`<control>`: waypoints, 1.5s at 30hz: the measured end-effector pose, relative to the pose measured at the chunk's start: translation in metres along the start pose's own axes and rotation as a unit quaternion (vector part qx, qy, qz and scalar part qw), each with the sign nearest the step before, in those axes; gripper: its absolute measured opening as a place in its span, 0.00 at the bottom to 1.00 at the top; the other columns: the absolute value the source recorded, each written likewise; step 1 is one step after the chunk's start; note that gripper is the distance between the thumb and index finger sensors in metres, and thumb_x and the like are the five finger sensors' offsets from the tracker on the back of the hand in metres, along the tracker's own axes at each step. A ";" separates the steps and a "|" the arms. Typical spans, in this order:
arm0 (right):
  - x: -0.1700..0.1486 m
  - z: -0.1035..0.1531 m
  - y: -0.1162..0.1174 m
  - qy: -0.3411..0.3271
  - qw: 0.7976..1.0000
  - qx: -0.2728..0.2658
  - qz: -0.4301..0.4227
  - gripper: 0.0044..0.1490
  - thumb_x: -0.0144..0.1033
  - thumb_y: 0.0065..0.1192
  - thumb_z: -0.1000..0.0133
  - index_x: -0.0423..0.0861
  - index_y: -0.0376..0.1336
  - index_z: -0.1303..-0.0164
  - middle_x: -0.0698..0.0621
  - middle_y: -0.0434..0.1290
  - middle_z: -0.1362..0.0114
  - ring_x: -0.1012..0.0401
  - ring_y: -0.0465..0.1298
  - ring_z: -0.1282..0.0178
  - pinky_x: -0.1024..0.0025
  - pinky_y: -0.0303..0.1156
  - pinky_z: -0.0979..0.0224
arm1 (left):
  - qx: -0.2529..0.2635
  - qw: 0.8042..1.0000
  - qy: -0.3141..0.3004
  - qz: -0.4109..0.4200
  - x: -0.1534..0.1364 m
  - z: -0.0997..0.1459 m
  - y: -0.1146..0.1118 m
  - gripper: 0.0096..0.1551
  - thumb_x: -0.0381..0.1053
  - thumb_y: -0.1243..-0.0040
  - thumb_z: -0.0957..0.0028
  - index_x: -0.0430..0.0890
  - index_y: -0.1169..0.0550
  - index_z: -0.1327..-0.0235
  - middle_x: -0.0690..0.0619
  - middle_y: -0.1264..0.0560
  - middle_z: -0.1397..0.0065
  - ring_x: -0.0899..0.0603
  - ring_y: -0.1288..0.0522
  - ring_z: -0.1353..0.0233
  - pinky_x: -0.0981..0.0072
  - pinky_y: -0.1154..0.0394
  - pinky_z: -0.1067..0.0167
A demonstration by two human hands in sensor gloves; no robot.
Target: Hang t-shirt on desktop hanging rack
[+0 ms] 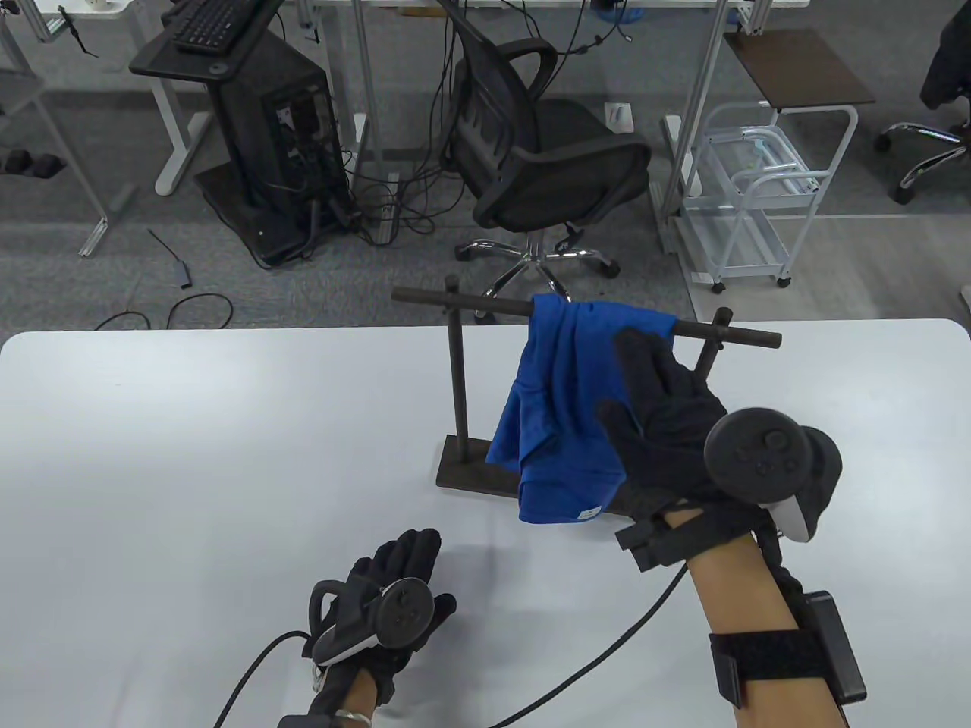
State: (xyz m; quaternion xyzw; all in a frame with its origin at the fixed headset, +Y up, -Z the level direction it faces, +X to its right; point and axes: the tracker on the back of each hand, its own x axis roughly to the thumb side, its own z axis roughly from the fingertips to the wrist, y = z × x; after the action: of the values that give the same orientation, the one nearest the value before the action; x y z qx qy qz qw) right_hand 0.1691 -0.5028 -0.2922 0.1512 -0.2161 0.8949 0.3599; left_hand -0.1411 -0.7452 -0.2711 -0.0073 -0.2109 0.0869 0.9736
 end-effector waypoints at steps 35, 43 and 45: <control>-0.091 0.162 0.132 0.007 0.988 0.145 0.056 0.45 0.59 0.51 0.48 0.58 0.40 0.24 0.44 0.46 0.18 0.39 0.58 0.25 0.34 0.53 0.28 | 0.016 0.997 -0.065 0.026 0.023 -0.007 0.004 0.52 0.69 0.56 0.54 0.40 0.51 0.24 0.35 0.44 0.22 0.28 0.32 0.27 0.29 0.33 0.37; -0.118 0.168 0.147 0.096 0.970 0.221 0.028 0.48 0.59 0.51 0.48 0.56 0.36 0.24 0.43 0.45 0.19 0.39 0.59 0.26 0.35 0.53 0.29 | -0.014 0.997 -0.070 0.023 0.026 -0.011 -0.005 0.55 0.69 0.56 0.55 0.40 0.56 0.25 0.34 0.47 0.21 0.28 0.34 0.25 0.28 0.35 0.35; -0.120 0.168 0.147 0.108 0.967 0.232 0.017 0.47 0.59 0.51 0.48 0.53 0.40 0.24 0.42 0.48 0.19 0.39 0.60 0.27 0.35 0.54 0.29 | -0.026 0.997 -0.072 0.013 0.026 -0.012 -0.009 0.55 0.69 0.56 0.55 0.40 0.56 0.25 0.34 0.47 0.21 0.28 0.35 0.25 0.28 0.35 0.35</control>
State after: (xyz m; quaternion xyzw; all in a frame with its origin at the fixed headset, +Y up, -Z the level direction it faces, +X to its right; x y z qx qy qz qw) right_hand 0.1670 -0.7510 -0.2393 0.1295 0.0350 0.9375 0.3211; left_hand -0.1108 -0.7491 -0.2711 -0.0289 -0.2826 0.0945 0.9541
